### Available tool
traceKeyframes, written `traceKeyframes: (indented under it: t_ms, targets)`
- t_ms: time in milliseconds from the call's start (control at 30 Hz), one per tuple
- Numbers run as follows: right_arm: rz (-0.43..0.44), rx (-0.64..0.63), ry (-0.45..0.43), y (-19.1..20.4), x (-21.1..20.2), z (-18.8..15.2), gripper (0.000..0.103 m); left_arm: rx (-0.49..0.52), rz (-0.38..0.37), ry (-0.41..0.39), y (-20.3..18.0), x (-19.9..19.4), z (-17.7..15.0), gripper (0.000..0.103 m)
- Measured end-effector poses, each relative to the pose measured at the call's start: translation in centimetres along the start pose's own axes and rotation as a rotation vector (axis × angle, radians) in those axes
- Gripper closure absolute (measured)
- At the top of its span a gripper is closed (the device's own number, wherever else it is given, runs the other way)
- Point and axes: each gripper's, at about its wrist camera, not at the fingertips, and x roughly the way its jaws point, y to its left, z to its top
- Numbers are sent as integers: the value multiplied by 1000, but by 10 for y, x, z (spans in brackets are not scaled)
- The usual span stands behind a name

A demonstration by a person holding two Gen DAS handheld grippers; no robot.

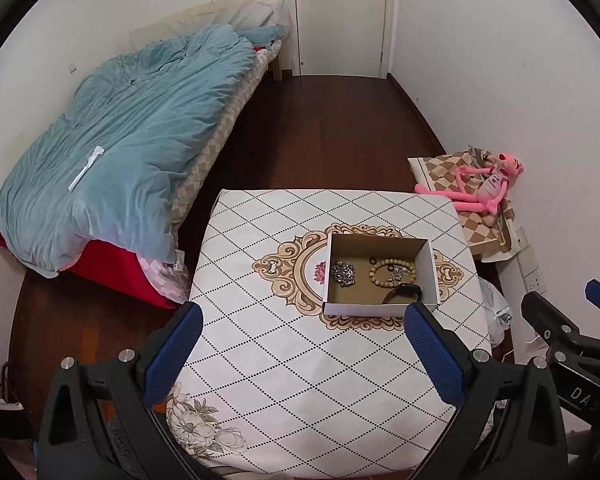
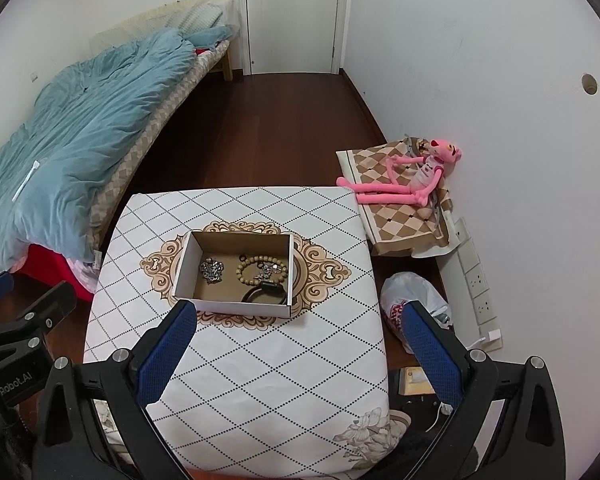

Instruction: Organize jewelry

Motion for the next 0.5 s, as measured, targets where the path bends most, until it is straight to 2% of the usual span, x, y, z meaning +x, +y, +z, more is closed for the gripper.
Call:
traceKeyframes:
  t_ms: [500]
  targets:
    - [1,2,18,0,7,-3,0,1,-4,20,-2,6,-4,0]
